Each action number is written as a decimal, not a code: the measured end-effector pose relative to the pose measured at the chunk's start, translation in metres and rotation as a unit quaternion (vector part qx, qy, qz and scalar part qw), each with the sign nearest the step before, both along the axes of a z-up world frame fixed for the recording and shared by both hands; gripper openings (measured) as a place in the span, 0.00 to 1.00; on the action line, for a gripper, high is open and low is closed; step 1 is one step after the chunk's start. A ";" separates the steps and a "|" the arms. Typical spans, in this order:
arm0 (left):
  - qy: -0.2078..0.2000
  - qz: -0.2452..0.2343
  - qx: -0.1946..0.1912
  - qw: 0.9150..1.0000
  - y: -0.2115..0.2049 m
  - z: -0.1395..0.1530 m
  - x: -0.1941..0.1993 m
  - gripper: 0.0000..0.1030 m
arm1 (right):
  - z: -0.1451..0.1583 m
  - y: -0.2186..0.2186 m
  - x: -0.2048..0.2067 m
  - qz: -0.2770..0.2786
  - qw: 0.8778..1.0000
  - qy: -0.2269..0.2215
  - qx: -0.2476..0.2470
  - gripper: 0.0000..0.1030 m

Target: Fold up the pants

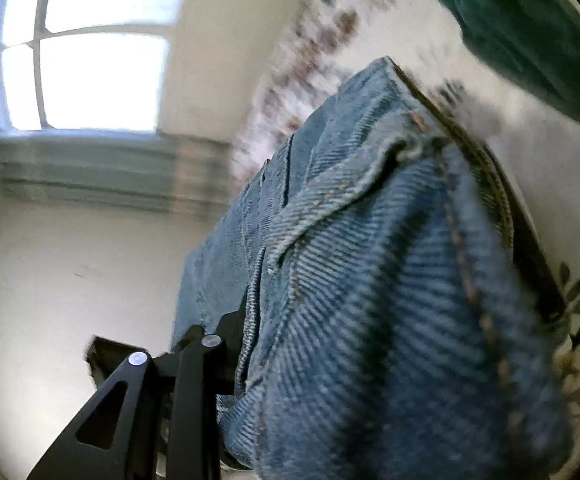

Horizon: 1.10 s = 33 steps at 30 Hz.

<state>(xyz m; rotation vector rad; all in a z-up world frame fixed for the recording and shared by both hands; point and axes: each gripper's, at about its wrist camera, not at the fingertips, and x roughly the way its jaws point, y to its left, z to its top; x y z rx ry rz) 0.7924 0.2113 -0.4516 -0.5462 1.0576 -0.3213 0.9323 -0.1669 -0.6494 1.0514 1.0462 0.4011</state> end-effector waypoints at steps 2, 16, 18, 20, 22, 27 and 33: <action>0.013 0.002 -0.003 1.000 0.009 -0.015 -0.007 0.34 | -0.012 0.004 0.000 0.011 1.000 0.019 -0.018 0.42; -0.003 0.047 0.178 0.983 -0.032 0.045 -0.082 0.80 | 0.079 -0.033 -0.073 0.055 0.954 0.034 -0.294 0.74; -0.001 0.050 0.208 0.977 -0.047 0.061 -0.097 0.92 | 0.103 -0.029 -0.086 0.057 0.934 0.026 -0.351 0.80; 0.000 0.050 0.224 0.973 -0.059 0.075 -0.110 0.94 | 0.124 -0.027 -0.100 0.056 0.918 0.022 -0.391 1.00; -0.001 0.057 0.226 0.972 -0.069 0.092 -0.126 0.94 | 0.148 -0.025 -0.118 0.057 0.902 0.016 -0.429 1.00; -0.018 0.068 0.252 0.965 -0.099 0.148 -0.175 0.99 | 0.229 -0.028 -0.183 0.054 0.873 -0.014 -0.484 1.00; -0.056 0.073 0.272 0.958 -0.125 0.222 -0.239 0.99 | 0.324 -0.043 -0.261 0.045 0.862 -0.048 -0.502 1.00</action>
